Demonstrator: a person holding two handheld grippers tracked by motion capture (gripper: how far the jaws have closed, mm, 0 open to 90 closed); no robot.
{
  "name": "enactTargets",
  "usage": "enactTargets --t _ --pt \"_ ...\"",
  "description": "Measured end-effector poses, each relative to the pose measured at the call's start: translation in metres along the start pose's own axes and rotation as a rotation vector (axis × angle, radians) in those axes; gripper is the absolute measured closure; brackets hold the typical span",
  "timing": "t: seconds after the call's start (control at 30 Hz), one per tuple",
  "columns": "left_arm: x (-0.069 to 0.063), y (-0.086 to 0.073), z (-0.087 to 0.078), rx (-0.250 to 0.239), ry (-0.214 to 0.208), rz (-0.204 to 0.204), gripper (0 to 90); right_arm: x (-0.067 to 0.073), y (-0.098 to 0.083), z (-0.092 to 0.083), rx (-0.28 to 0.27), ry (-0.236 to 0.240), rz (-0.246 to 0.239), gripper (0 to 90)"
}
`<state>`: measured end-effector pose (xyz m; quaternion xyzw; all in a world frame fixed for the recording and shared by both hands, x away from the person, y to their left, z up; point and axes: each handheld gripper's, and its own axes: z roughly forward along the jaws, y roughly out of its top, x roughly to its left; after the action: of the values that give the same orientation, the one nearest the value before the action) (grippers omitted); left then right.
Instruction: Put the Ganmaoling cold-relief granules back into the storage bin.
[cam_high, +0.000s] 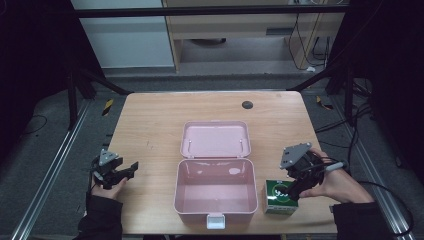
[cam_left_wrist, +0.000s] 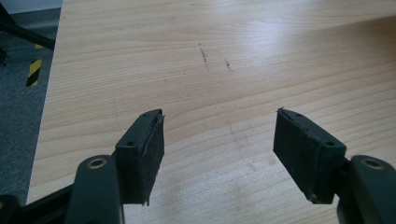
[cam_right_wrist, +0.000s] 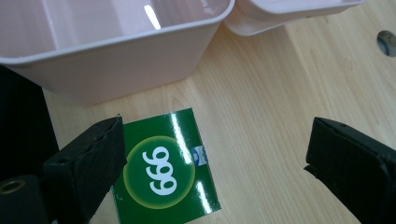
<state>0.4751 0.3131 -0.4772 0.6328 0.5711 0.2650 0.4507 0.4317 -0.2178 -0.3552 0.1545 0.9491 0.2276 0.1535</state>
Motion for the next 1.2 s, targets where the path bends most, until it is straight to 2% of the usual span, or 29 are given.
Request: enactTargets --t 0.43,0.7,1.2 --pt "-0.001 -0.001 0.001 0.005 -0.003 0.003 32.5 0.006 -0.005 0.013 0.049 0.066 -0.022 5.0" --pt "-0.001 -0.001 0.001 0.008 -0.003 0.006 32.4 0.011 -0.008 0.026 0.101 0.125 -0.065 4.1" --pt "-0.001 -0.001 0.001 0.01 -0.001 0.009 32.3 0.016 -0.017 0.042 0.163 0.166 -0.084 2.8"
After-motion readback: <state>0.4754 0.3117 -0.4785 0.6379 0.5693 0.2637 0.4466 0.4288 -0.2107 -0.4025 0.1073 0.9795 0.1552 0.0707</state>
